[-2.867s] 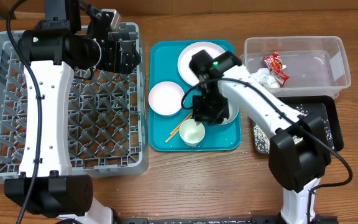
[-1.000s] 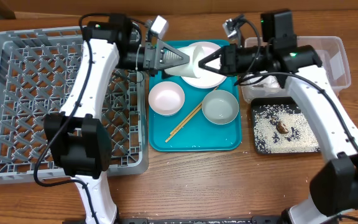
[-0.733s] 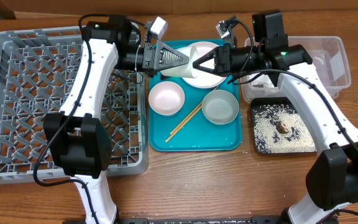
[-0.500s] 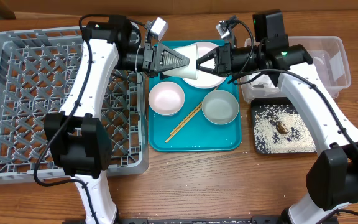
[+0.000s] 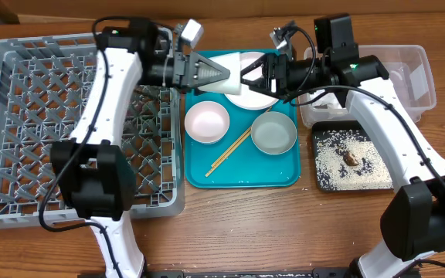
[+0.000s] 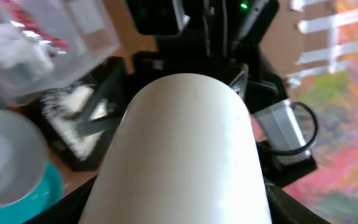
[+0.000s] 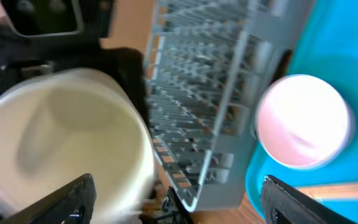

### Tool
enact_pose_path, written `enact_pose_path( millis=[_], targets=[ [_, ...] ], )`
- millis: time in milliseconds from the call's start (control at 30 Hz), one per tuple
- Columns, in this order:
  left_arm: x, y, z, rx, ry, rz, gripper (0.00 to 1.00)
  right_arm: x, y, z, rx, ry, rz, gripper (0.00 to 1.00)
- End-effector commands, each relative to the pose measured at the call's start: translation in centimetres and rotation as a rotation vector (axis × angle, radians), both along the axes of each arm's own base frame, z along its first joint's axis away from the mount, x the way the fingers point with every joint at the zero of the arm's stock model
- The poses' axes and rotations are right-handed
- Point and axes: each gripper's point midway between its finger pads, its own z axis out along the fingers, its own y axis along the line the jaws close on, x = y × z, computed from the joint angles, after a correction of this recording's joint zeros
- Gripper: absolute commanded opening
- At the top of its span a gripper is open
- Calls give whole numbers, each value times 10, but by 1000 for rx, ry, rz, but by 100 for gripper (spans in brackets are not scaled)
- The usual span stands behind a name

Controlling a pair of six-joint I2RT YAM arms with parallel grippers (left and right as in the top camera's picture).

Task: Sort waste into correct bins and load items into the dishwasher
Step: 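Hand the white cup from the right gripper to the left gripper, then lower the white cup into the grey dish rack with the left gripper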

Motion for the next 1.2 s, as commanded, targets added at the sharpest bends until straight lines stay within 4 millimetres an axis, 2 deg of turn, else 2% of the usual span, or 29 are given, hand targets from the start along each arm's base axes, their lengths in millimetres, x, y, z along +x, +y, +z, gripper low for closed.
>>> enact_pose_path(
  millis=[0,67,233,367,433,533,633,733,867,967,1067,1167],
  targets=[
    [16,38,-22,205,8,93,34,15,-31,-23,-116,28,-111,88],
    [18,59,-27,342,-10,138,34,14,-46,-38,-193,55,-146,89],
    [15,102,-14,650,-58,262,35,8,-70,-65,-375,120,-214,93],
    [0,156,0,1017,-26,464,35,3,-83,-75,-471,160,-248,96],
    [-12,177,12,1132,-18,555,36,1,-86,-78,-494,172,-253,97],
    [-31,189,31,1185,-11,638,36,-2,-90,-82,-525,188,-262,99],
    [-46,188,47,1167,-16,691,36,-4,-96,-87,-565,200,-275,100],
    [-63,188,53,1163,-10,721,35,-6,-104,-92,-612,209,-290,100],
    [-96,199,32,1237,107,760,35,-6,-109,-95,-643,210,-302,100],
    [-120,198,0,1275,220,708,35,-5,-109,-94,-642,207,-304,100],
    [-133,196,-33,1309,317,633,34,-5,-109,-94,-641,205,-305,100],
    [-137,193,-59,1323,379,593,34,-4,-110,-95,-648,201,-306,100]
  ],
)
